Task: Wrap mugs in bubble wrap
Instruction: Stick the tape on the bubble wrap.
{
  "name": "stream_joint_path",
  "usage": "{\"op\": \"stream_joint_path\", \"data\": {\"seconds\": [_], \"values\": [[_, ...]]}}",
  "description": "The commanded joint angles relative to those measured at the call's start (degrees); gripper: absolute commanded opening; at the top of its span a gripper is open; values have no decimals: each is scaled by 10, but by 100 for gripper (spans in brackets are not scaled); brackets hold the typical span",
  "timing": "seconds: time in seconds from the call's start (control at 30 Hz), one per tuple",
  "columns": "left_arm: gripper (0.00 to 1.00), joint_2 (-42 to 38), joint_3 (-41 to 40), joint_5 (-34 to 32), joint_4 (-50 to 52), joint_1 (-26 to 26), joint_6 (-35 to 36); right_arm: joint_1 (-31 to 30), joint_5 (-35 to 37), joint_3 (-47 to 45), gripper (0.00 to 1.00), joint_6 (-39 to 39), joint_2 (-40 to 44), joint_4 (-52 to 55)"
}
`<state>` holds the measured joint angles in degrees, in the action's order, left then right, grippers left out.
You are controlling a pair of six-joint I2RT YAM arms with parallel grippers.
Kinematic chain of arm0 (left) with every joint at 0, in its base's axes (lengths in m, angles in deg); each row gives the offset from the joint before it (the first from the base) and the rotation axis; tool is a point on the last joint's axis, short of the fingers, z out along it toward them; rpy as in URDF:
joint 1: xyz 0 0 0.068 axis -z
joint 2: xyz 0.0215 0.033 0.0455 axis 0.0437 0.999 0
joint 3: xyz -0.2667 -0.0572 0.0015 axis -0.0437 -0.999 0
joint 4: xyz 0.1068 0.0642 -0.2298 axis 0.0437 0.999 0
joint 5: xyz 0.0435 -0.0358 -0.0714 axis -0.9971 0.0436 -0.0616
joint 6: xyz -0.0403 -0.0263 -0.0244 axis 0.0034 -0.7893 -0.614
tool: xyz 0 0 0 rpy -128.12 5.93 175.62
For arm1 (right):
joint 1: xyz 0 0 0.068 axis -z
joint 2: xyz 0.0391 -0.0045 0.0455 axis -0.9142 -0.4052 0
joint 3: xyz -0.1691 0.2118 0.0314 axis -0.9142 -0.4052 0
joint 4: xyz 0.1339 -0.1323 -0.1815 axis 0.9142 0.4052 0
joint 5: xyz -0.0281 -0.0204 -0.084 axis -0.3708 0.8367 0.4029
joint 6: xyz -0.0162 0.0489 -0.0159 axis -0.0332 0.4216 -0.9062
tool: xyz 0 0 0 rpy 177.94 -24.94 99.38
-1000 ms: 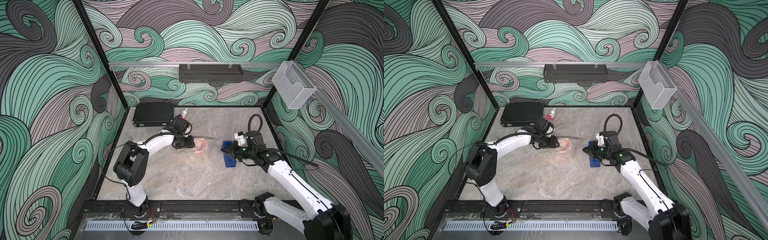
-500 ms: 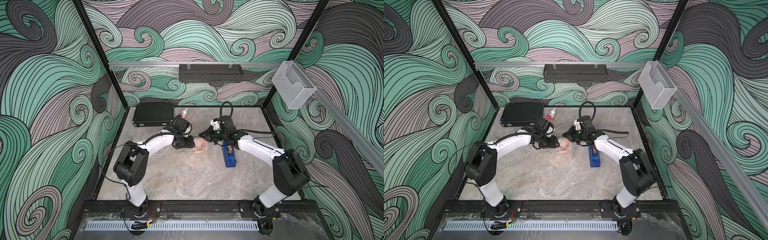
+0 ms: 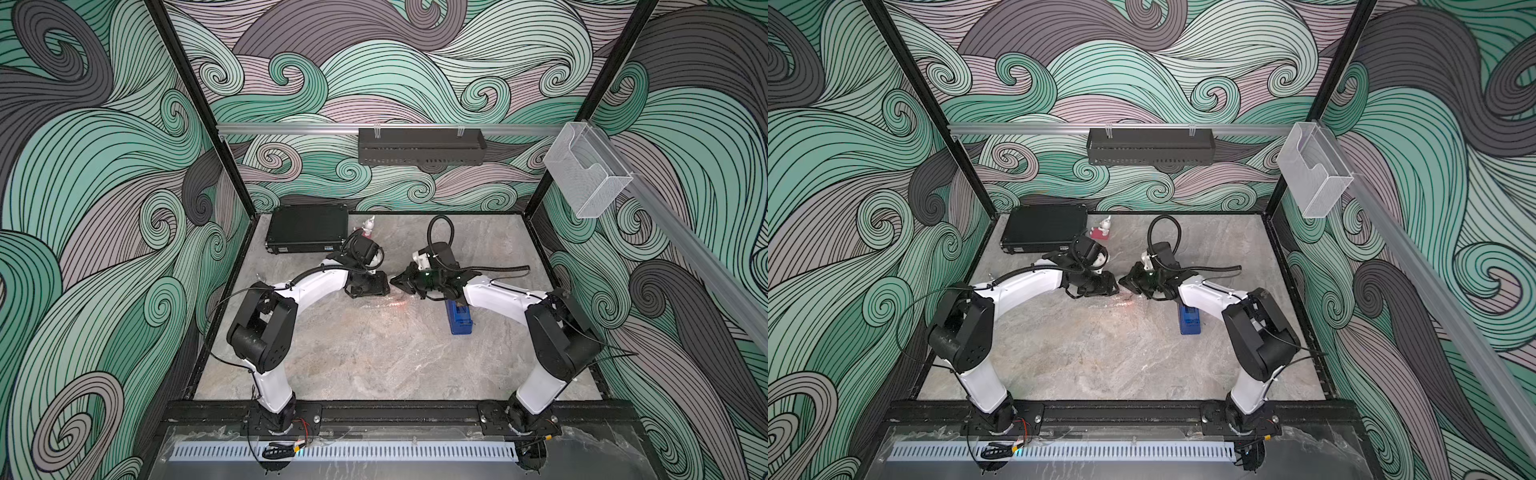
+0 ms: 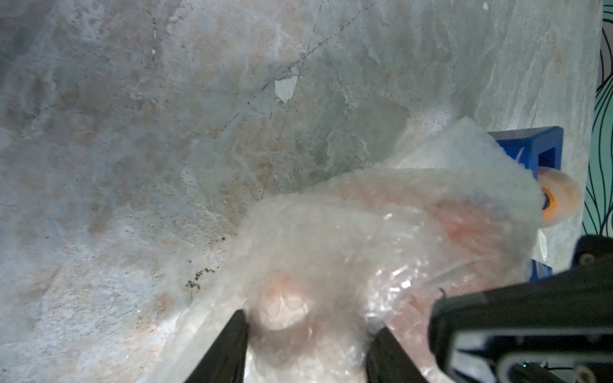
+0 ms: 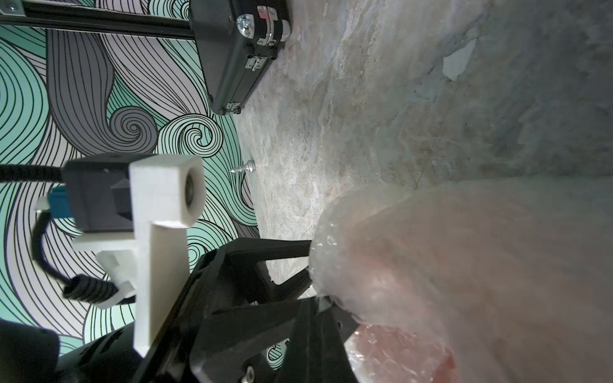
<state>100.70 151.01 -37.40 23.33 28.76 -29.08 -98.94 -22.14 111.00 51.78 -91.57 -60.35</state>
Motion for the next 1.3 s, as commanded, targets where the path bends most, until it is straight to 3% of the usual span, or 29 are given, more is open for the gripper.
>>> {"op": "stream_joint_path", "data": {"seconds": [0.0, 1.0, 1.27], "values": [[51, -5, 5, 13, 13, 9, 6, -4, 14, -15, 0, 5, 6, -9], [51, -17, 4, 7, 13, 9, 5, -21, 13, -33, 0, -28, 42, 36], [51, -51, 7, -2, 14, 9, 1, -21, 12, -30, 0, -42, 25, 57]]}}
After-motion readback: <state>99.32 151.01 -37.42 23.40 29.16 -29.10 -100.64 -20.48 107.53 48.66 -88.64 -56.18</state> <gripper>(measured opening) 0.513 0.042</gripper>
